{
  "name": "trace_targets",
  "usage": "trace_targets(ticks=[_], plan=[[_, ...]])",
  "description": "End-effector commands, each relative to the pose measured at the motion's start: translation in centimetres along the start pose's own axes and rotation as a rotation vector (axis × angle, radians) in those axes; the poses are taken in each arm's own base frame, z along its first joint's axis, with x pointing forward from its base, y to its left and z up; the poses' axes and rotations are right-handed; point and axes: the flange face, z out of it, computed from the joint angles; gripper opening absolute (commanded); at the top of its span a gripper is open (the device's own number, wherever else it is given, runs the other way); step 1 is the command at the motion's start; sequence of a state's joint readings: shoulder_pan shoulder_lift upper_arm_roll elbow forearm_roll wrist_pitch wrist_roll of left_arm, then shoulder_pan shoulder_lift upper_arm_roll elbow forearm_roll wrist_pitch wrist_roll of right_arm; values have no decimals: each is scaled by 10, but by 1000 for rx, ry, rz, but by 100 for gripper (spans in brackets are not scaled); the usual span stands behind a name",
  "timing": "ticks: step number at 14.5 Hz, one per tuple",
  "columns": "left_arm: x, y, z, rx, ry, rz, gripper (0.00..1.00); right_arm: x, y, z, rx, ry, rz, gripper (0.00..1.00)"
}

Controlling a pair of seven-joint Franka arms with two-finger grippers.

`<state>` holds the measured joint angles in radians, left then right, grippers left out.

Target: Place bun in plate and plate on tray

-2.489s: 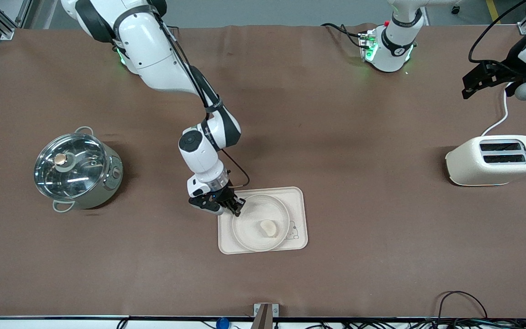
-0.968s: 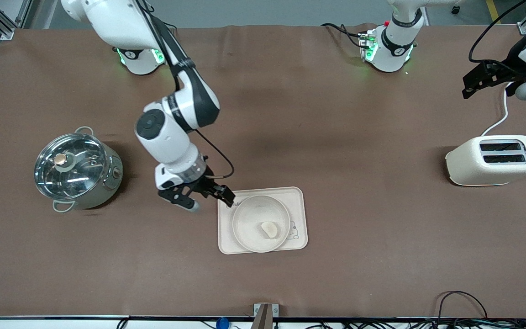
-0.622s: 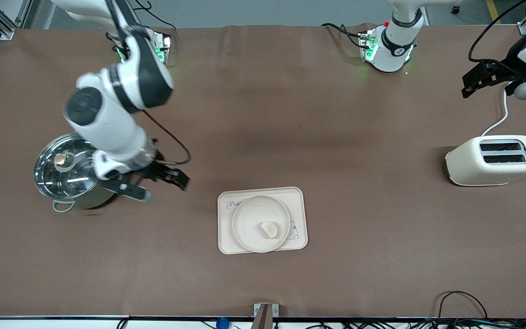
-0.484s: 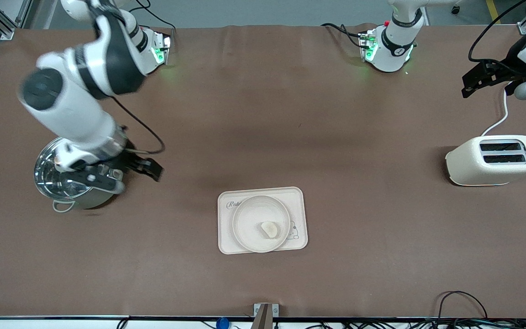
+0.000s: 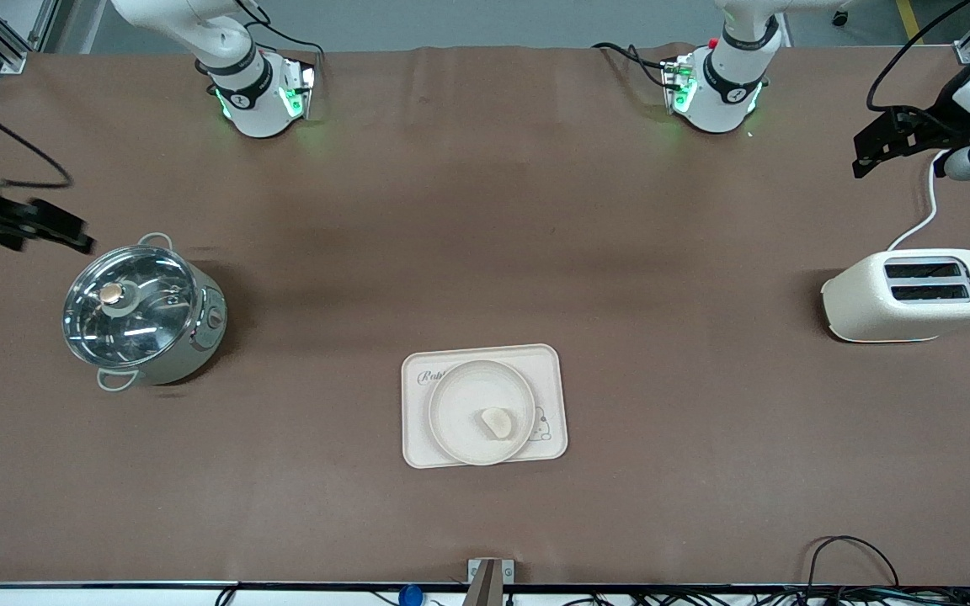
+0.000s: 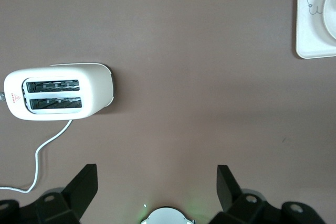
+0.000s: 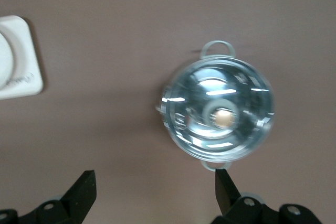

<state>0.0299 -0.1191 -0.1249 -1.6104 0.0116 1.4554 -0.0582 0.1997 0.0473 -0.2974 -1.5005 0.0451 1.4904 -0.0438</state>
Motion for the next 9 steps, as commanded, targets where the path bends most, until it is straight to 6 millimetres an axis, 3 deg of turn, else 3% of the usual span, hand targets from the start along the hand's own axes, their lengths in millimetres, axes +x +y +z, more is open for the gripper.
trace_targets(ticks=[1, 3, 9], plan=[[1, -3, -12, -9, 11, 12, 100, -11, 9, -22, -52, -7, -74, 100], [4, -3, -15, -3, 7, 12, 100, -15, 10, -28, -57, 9, -81, 100], [3, 1, -14, 1, -2, 21, 100, -8, -6, -22, -83, 15, -114, 100]])
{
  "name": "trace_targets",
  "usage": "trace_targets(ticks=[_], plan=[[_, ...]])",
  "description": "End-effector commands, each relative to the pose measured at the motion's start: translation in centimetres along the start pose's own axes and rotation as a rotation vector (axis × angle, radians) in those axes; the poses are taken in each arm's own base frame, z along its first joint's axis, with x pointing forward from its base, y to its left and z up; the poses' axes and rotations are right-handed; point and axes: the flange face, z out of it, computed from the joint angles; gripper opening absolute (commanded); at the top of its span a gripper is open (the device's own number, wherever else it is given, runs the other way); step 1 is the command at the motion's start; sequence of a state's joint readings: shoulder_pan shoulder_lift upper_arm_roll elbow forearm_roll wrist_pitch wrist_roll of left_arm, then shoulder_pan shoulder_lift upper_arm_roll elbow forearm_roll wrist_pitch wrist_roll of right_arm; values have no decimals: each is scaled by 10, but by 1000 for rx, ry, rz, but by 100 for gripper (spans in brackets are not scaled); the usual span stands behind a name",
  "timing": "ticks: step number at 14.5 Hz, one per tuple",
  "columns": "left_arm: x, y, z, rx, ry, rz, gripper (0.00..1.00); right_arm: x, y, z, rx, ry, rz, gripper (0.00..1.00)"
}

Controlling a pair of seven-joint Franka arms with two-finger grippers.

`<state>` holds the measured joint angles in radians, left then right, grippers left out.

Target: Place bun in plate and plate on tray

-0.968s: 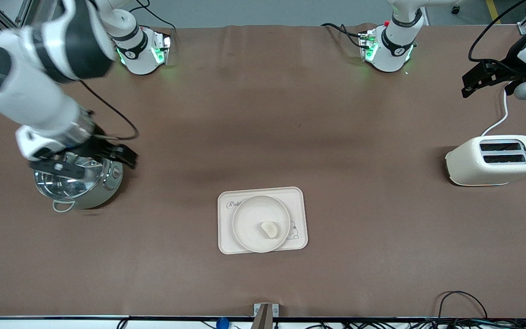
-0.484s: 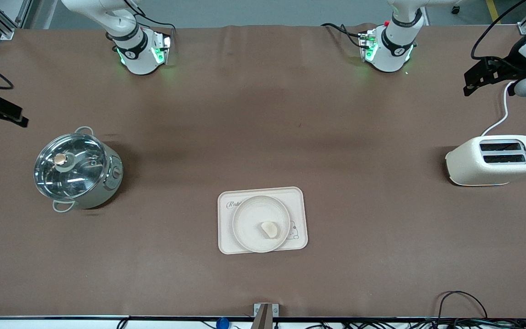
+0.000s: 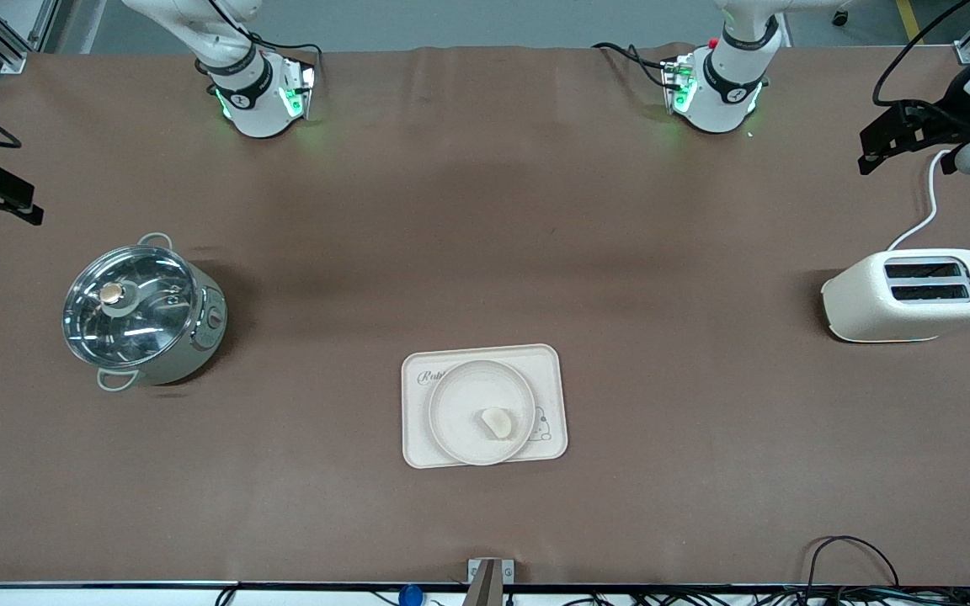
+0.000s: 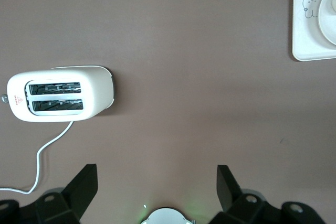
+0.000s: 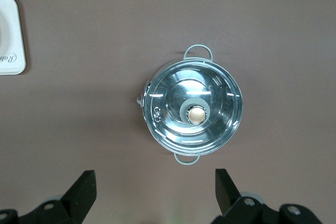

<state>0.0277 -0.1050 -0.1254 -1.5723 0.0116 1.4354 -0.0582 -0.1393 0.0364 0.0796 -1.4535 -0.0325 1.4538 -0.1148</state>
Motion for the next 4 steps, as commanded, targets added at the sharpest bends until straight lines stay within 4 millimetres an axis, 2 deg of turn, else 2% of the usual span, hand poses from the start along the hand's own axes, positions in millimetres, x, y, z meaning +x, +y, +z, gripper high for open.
trace_targets(ticks=[1, 4], plan=[[1, 0, -5, 3, -6, 18, 100, -1, 1, 1, -20, 0, -12, 100], [1, 2, -5, 3, -8, 23, 100, -1, -6, 5, -20, -15, -27, 100]])
